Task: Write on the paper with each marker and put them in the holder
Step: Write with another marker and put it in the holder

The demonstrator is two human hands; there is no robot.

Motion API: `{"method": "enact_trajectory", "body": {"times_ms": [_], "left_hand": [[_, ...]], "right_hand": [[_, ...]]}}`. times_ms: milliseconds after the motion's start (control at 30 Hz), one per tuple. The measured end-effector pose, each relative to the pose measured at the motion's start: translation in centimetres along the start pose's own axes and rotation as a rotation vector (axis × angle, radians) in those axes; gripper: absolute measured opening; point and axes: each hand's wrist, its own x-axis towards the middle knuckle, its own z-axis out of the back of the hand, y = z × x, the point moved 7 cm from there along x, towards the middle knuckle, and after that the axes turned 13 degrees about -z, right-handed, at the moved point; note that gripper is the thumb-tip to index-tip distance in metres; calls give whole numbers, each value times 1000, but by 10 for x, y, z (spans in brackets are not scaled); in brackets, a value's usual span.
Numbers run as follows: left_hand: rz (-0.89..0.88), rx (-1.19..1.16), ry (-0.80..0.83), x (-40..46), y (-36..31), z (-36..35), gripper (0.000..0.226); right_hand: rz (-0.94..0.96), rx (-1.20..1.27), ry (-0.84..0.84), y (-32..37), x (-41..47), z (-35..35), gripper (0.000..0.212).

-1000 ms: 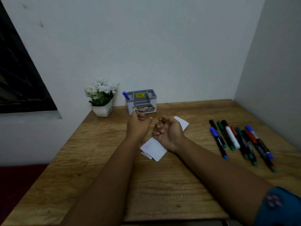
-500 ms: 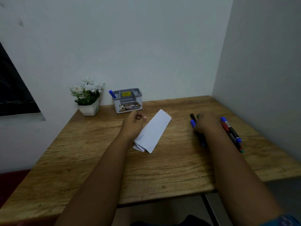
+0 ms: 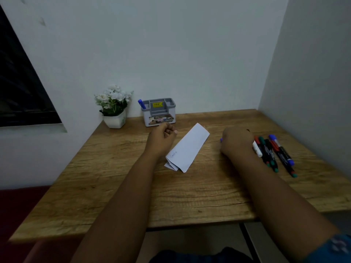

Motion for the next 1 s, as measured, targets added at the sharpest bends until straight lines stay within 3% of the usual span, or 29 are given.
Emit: {"method": "enact_trajectory", "body": {"times_ms": [167,300,400,567,667,800,1000], "left_hand": [[-96,113,15,-1,-9,3,13],[-390,198,141,-4,-36,-3,42],[-482,231,259,-8,-45,-11,49],[-516,381,258,-7,-50,-5,44],[-554,450,309,-9,-53,-14,29],[-415,441,433,-8,-40,-22,23],[-343,404,506,-6,-29,-18,19]], "right_hand": [[89,388,-23,0,-4,10,30],[321,868,72,22,-29,26,14],[491,1060,164,38,-41,30,5],[604,1124,360,45,-40,19,9],[653,1003,196,47,-40,21,11],[684,784,36,53,-44,23,20],[674,653,85,53,-44,22,34]]}}
